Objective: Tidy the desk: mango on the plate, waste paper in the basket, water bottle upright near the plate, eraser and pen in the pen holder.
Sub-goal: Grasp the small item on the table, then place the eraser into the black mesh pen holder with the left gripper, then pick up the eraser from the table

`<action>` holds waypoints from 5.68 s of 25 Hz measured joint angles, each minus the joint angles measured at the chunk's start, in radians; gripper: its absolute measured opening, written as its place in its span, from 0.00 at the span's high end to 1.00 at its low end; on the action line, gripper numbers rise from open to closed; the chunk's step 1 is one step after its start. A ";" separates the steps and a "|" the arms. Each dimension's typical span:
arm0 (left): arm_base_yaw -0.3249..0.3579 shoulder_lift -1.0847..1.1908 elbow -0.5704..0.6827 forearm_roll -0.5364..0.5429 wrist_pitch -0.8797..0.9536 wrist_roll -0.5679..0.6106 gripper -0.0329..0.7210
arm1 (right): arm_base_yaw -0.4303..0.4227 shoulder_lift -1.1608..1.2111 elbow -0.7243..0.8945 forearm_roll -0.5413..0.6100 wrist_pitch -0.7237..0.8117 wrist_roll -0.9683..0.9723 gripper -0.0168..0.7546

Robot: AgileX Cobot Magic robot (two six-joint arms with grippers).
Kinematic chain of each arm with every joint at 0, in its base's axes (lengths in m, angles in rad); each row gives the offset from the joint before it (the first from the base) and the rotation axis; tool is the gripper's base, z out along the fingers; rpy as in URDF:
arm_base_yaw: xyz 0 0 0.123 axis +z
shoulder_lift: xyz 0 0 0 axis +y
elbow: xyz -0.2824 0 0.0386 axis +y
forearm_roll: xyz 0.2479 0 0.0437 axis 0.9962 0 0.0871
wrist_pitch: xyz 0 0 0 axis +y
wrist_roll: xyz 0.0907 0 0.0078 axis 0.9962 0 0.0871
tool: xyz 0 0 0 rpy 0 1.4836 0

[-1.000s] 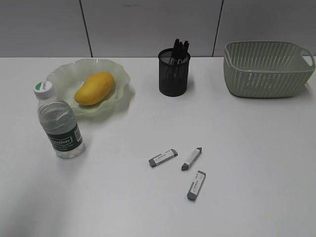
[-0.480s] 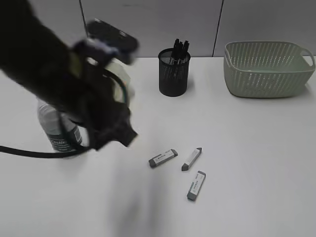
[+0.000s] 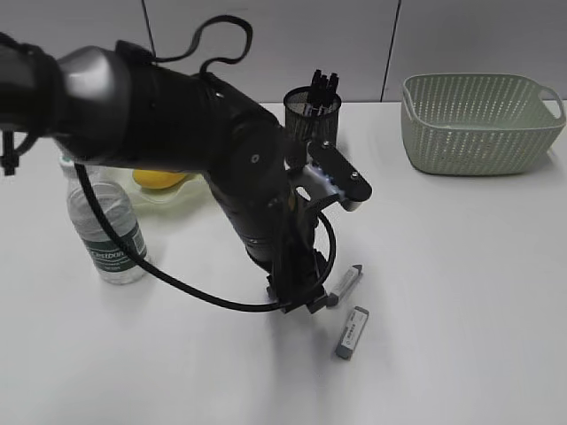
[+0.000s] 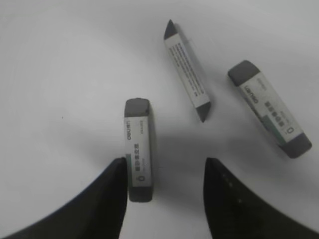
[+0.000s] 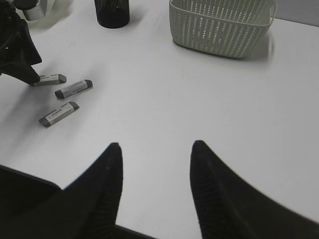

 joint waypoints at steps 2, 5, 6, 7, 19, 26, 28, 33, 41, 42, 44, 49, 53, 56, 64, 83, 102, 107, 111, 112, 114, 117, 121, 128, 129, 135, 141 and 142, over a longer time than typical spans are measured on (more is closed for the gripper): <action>0.002 0.029 -0.026 -0.004 -0.001 0.028 0.46 | 0.000 0.000 0.000 0.000 0.000 0.000 0.51; 0.006 0.065 -0.052 -0.005 -0.004 0.051 0.46 | 0.000 0.000 0.000 0.000 0.000 0.000 0.51; 0.012 0.078 -0.059 -0.005 -0.004 0.054 0.46 | 0.000 0.000 0.000 0.000 0.000 0.000 0.51; 0.018 0.089 -0.065 -0.007 -0.004 0.056 0.46 | 0.000 0.000 0.000 0.000 0.000 0.000 0.51; 0.085 0.139 -0.083 -0.023 -0.034 0.075 0.46 | 0.000 0.000 0.000 0.000 0.000 0.000 0.51; 0.085 0.157 -0.085 -0.032 -0.040 0.079 0.59 | 0.000 0.000 0.000 0.000 0.000 0.000 0.52; 0.085 0.157 -0.085 -0.032 -0.040 0.079 0.66 | 0.000 0.000 0.000 0.000 0.000 0.000 0.52; 0.085 0.146 -0.084 -0.032 -0.057 0.079 0.77 | 0.000 0.000 0.000 0.000 0.000 0.000 0.52; 0.133 -0.074 -0.084 -0.063 -0.497 0.079 0.77 | 0.000 0.000 0.000 0.000 0.000 0.000 0.52; 0.150 -0.085 -0.084 -0.067 -0.598 0.079 0.77 | 0.000 0.000 0.000 0.000 0.000 0.000 0.52; 0.182 -0.085 -0.084 -0.076 -0.789 0.079 0.77 | 0.000 0.000 0.000 0.000 0.000 0.000 0.52; 0.232 0.033 -0.110 -0.094 -1.128 0.079 0.77 | 0.000 0.000 0.000 0.000 0.000 0.000 0.52; 0.239 0.141 -0.195 -0.112 -1.136 0.079 0.77 | 0.000 0.000 0.000 0.000 0.000 0.000 0.52; 0.239 0.202 -0.265 -0.152 -1.137 0.073 0.77 | 0.000 0.000 0.000 0.000 0.000 0.000 0.52; 0.239 0.278 -0.303 -0.193 -1.109 0.060 0.77 | 0.000 0.000 0.000 0.000 0.000 0.000 0.52; 0.252 0.101 -0.303 -0.308 -0.775 0.059 0.48 | 0.000 0.000 0.000 -0.001 0.000 0.000 0.52; 0.314 -0.812 0.362 -0.177 0.290 0.007 0.57 | 0.000 0.000 0.000 -0.001 0.000 0.000 0.53; 0.314 -1.176 0.583 -0.127 0.284 -0.164 0.57 | 0.000 -0.001 0.000 -0.001 0.000 0.000 0.54; 0.314 -1.468 0.689 0.002 0.288 -0.371 0.58 | 0.000 0.000 0.000 -0.001 0.000 0.000 0.55; 0.314 -1.529 0.704 0.040 0.289 -0.403 0.58 | 0.000 0.000 0.000 -0.001 0.000 0.000 0.55; 0.314 -1.628 0.735 0.094 0.290 -0.431 0.59 | 0.000 0.000 0.000 -0.001 0.000 0.000 0.55; 0.314 -1.740 0.764 0.118 0.293 -0.446 0.60 | 0.000 0.000 0.000 -0.001 -0.001 0.000 0.55; 0.314 -1.789 0.772 0.127 0.271 -0.449 0.60 | 0.000 0.000 0.000 -0.001 -0.001 0.000 0.55; 0.314 -1.787 0.786 0.128 0.227 -0.449 0.63 | 0.000 0.000 0.000 -0.001 -0.001 0.000 0.55; 0.314 -1.783 0.786 0.128 0.227 -0.449 0.63 | 0.000 0.000 0.000 -0.001 -0.001 0.000 0.55; 0.314 -1.778 0.777 0.124 0.285 -0.449 0.64 | 0.000 0.000 0.000 -0.001 0.000 0.000 0.55; 0.314 -1.778 0.787 0.127 0.404 -0.449 0.64 | 0.000 0.000 0.000 -0.002 -0.001 0.000 0.55; 0.314 -1.778 0.787 0.127 0.403 -0.449 0.64 | 0.000 0.000 0.000 -0.002 -0.001 0.000 0.55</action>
